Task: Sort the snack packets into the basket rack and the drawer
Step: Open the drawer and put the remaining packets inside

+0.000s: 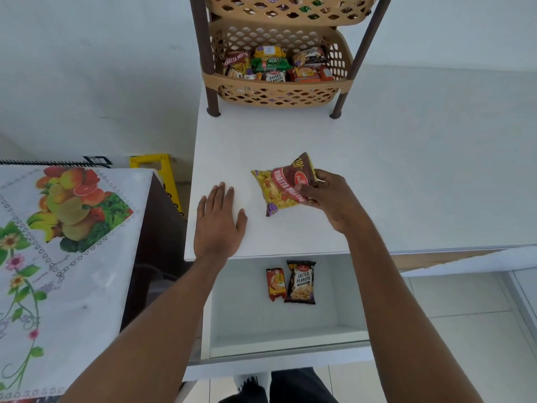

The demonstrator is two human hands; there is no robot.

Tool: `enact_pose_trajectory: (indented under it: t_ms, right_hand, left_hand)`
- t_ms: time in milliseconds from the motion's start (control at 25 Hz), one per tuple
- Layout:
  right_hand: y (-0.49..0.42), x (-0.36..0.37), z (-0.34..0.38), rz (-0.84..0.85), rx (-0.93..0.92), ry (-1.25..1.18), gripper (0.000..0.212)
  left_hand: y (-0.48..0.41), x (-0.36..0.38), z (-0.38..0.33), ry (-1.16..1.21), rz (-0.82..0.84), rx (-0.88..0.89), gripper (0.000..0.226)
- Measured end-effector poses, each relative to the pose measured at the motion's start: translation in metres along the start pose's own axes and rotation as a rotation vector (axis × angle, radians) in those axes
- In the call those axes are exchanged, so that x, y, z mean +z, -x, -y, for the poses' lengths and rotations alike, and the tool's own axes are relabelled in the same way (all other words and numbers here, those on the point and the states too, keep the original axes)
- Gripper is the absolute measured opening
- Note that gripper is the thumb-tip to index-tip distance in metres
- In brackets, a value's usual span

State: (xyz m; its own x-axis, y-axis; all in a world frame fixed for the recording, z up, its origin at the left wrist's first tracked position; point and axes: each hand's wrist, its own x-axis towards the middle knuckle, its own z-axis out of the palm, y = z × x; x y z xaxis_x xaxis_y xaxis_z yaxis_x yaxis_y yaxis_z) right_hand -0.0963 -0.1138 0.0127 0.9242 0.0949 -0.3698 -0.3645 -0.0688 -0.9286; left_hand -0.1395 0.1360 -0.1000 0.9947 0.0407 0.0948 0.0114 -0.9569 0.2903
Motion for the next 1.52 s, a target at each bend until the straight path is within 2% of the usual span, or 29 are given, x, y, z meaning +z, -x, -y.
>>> enact_pose_trajectory:
  t_ms: [80,200,280,400,520,640,760,960,1040,1120,1280,1400,1520]
  right_hand:
    - [0.033,-0.013,0.0,0.164,-0.028,0.184,0.029]
    - [0.071,-0.015,-0.014,0.405,0.046,0.516,0.021]
    - [0.078,0.004,-0.043,0.477,0.043,0.771,0.019]
    - [0.079,0.055,-0.111,0.509,0.027,1.05,0.032]
    - [0.06,0.091,-0.174,0.422,0.132,1.024,0.04]
    - [0.037,0.108,-0.204,0.412,0.127,1.049,0.041]
    - [0.019,0.121,-0.219,0.418,0.124,1.116,0.053]
    - [0.013,0.135,-0.234,0.218,-0.017,1.37,0.051]
    - [0.017,0.137,-0.239,0.141,-0.084,1.4,0.056]
    - [0.022,0.138,-0.244,0.197,-0.144,1.432,0.062]
    - [0.035,0.133,-0.25,0.375,-0.069,1.43,0.064]
    - [0.046,0.125,-0.245,0.355,-0.041,1.357,0.066]
    - [0.059,0.12,-0.232,0.283,-0.034,1.272,0.052]
  left_hand:
    - [0.0,0.0,0.0,-0.007,0.003,-0.006,0.064]
    - [0.0,-0.001,-0.001,-0.009,0.008,-0.007,0.064]
    - [0.0,-0.001,-0.001,-0.005,0.006,-0.014,0.064]
    - [0.0,-0.001,0.0,-0.01,0.005,-0.015,0.064]
    - [0.0,0.001,0.0,-0.011,0.0,-0.012,0.065]
    - [-0.001,0.003,0.002,-0.017,-0.001,-0.015,0.065]
    - [-0.002,0.004,0.002,-0.028,-0.001,-0.018,0.066]
    - [-0.003,0.006,0.003,-0.041,0.003,-0.023,0.067]
    - [-0.003,0.007,0.003,-0.038,0.006,-0.025,0.067]
    - [-0.003,0.007,0.003,-0.049,0.011,-0.025,0.068]
    - [-0.003,0.006,0.004,-0.041,0.027,-0.024,0.068]
    - [-0.002,0.008,0.004,-0.034,0.023,-0.021,0.068]
    - [-0.004,0.007,0.007,-0.013,0.02,-0.006,0.068]
